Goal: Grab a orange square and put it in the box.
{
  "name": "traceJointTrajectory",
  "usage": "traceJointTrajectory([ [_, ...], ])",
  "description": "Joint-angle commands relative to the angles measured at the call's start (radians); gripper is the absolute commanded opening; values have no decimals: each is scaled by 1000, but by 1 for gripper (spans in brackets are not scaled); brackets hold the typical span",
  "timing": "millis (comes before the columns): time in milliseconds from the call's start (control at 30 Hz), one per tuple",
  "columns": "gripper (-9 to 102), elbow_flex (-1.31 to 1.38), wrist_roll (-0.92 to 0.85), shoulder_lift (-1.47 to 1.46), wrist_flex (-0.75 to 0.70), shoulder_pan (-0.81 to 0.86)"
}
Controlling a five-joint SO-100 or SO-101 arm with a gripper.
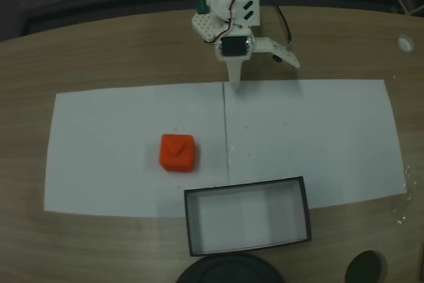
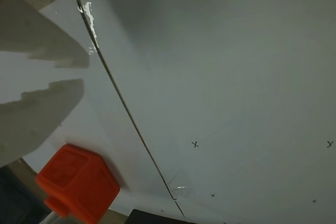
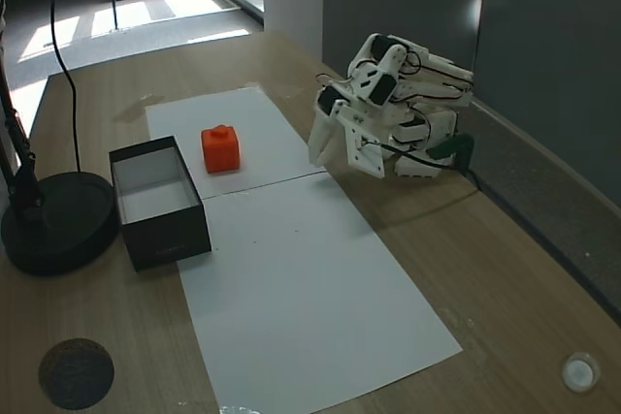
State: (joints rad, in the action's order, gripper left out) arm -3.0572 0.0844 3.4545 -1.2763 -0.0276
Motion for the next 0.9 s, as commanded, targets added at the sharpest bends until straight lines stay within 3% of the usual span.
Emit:
traceJointTrajectory([
  [0, 0, 57, 3, 20, -14, -5],
  [867, 0, 52, 2, 20, 6, -11],
])
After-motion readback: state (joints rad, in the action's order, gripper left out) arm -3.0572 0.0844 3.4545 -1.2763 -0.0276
